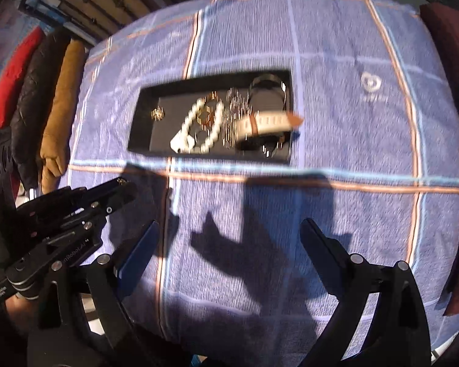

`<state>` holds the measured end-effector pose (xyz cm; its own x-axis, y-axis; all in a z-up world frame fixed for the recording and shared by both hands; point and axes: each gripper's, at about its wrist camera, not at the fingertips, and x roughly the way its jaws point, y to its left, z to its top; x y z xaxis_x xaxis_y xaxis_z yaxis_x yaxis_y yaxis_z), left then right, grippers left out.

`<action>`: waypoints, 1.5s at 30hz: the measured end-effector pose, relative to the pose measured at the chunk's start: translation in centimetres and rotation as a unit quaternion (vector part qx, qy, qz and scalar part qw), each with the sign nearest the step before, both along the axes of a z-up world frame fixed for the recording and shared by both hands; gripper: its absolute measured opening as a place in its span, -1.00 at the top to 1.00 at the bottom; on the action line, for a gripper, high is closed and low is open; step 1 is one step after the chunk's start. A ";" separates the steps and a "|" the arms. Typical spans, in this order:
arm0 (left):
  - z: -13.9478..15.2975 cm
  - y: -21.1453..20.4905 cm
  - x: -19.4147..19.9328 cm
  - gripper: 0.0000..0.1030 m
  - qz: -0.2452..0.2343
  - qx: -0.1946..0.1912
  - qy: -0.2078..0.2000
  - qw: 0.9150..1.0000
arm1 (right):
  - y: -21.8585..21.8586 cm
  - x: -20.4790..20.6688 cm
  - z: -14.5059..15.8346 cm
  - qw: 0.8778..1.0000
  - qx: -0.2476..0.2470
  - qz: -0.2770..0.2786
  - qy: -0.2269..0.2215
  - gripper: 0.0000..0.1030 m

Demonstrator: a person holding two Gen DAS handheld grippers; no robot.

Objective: Organize jewelry

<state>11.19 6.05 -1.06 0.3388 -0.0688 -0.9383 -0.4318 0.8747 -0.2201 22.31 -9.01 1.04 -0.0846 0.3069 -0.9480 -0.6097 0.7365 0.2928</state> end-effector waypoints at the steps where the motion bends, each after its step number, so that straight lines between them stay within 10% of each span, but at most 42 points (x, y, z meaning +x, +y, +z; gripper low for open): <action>1: 0.4 0.3 0.6 0.68 -0.001 0.004 -0.004 1.000 | 0.5 0.5 0.4 1.000 0.002 -0.001 -0.005 -0.78; 13: -0.2 2.8 6.8 0.66 0.000 0.018 0.009 1.000 | 4.5 5.3 2.5 0.998 -0.002 -0.022 -0.059 -0.78; 19: -2.2 3.0 8.1 -0.34 -0.005 0.022 0.035 0.999 | 4.5 6.0 1.2 0.998 -0.019 -0.033 -0.052 -0.78; 25: -1.9 3.3 7.3 -0.77 -0.007 0.038 0.050 0.998 | 3.8 5.9 1.1 0.997 -0.020 -0.044 -0.052 -0.78; 45: 1.6 2.8 5.7 -0.86 0.008 0.056 0.060 0.997 | 3.1 4.1 3.5 0.997 0.005 -0.063 -0.054 -0.79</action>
<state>16.89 8.89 0.57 0.2241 0.0425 -0.9736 -0.4640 0.8832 -0.0682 26.38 -5.89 4.53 0.0573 0.3179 -0.9464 -0.5406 0.8068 0.2383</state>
